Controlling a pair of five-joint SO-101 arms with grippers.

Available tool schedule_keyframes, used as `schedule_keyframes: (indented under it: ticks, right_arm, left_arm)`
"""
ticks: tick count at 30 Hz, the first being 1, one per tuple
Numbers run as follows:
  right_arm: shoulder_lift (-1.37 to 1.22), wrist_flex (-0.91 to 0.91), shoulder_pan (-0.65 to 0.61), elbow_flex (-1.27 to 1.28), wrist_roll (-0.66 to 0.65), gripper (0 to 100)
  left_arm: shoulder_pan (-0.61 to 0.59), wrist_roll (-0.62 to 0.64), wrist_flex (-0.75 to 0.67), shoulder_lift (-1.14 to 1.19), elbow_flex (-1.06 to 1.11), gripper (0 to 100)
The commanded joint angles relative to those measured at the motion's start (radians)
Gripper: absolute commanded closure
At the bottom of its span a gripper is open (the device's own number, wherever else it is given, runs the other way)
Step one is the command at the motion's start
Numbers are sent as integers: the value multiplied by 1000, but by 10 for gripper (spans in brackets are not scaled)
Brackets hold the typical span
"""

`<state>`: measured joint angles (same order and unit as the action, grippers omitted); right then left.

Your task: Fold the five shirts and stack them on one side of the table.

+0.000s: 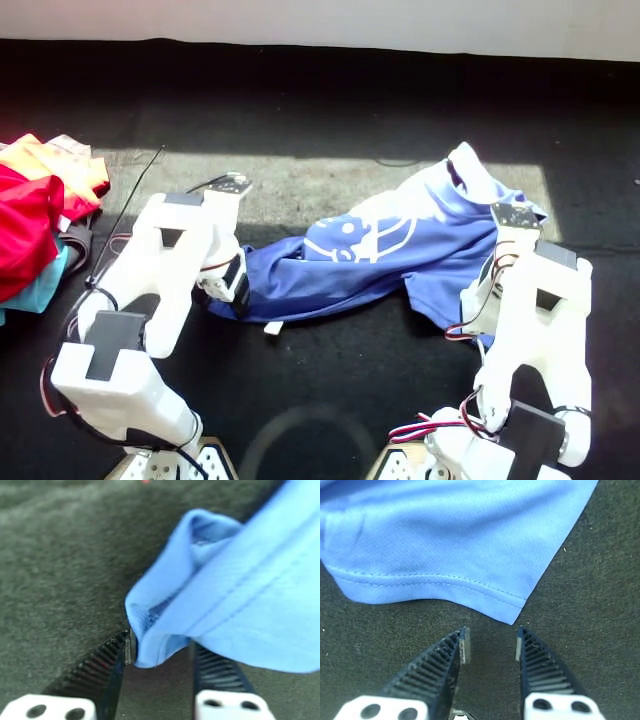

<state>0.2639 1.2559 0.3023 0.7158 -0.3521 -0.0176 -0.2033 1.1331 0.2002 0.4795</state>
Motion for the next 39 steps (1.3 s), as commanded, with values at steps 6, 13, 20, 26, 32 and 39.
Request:
schedule_keyframes:
  ticks: [6, 13, 20, 26, 32, 39]
  right_arm:
    - [41, -7, 8, 1, -2, 839]
    - [51, 7, -68, 24, -11, 837]
    - [50, -117, -165, 182, -44, 836]
    - [50, -157, -79, 168, 26, 755]
    - [50, -156, -62, 147, 34, 724]
    - [51, -97, -61, 111, 34, 724]
  left_arm:
    - [-12, -5, -14, 7, -31, 992]
    - [-15, -3, -8, 16, -39, 991]
    - [-15, -5, -12, 18, -21, 991]
    - [-15, -6, -11, 18, -16, 991]
    - [-15, -6, -11, 18, -15, 991]
    - [-15, -6, -12, 18, -15, 991]
